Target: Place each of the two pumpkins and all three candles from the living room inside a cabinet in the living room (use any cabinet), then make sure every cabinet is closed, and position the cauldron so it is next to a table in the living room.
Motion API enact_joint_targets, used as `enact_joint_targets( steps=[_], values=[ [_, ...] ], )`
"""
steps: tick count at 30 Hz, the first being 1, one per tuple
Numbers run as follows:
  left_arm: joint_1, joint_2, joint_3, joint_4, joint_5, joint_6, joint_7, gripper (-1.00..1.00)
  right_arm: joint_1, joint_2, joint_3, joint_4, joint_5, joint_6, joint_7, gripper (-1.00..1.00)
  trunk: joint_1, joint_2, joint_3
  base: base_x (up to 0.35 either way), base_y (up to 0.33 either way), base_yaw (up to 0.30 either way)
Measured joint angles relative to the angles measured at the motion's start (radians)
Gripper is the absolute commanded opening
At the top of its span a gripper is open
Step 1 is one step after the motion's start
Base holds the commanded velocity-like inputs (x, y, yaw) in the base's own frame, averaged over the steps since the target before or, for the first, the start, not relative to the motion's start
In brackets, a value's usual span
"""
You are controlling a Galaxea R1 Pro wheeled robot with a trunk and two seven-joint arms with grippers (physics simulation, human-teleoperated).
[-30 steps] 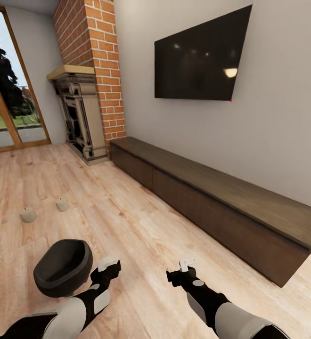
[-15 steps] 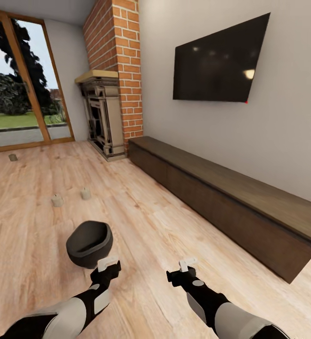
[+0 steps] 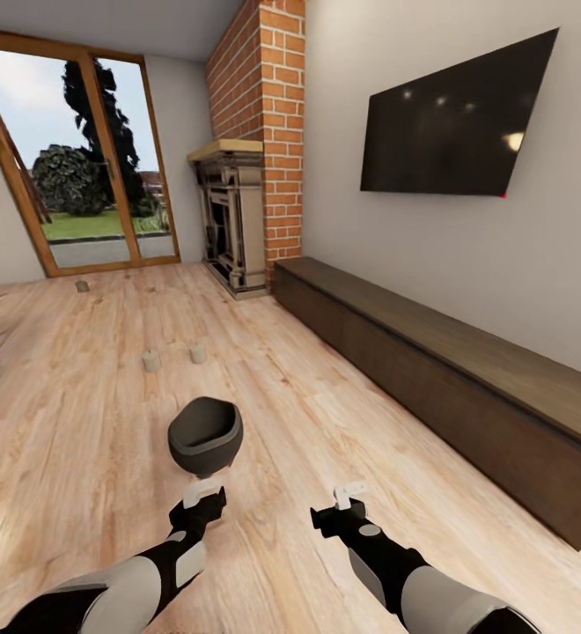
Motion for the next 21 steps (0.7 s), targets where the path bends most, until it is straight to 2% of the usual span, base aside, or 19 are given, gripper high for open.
enact_joint_targets(
  steps=[3,9,17,21],
  values=[
    [0.000,0.000,0.001,-0.001,0.000,0.001,-0.002,1.00,0.000,0.000,0.006,0.000,0.000,0.000,0.000,1.00,0.000,0.000,0.002,-0.001,0.000,0.252],
    [0.000,0.001,0.004,-0.002,0.005,0.002,-0.004,1.00,0.000,0.000,0.007,0.000,-0.001,0.000,0.001,1.00,-0.003,0.001,0.029,0.000,0.000,0.166],
    [0.000,0.002,0.004,-0.002,0.076,0.009,-0.005,1.00,0.000,0.000,0.008,0.000,-0.002,0.000,0.001,1.00,-0.006,0.003,0.060,0.000,0.000,0.018],
    [0.000,0.003,0.003,-0.005,0.082,0.045,-0.003,1.00,0.000,0.000,0.007,0.000,-0.002,0.000,0.001,1.00,-0.008,0.004,0.076,0.000,0.000,0.001]
  ],
)
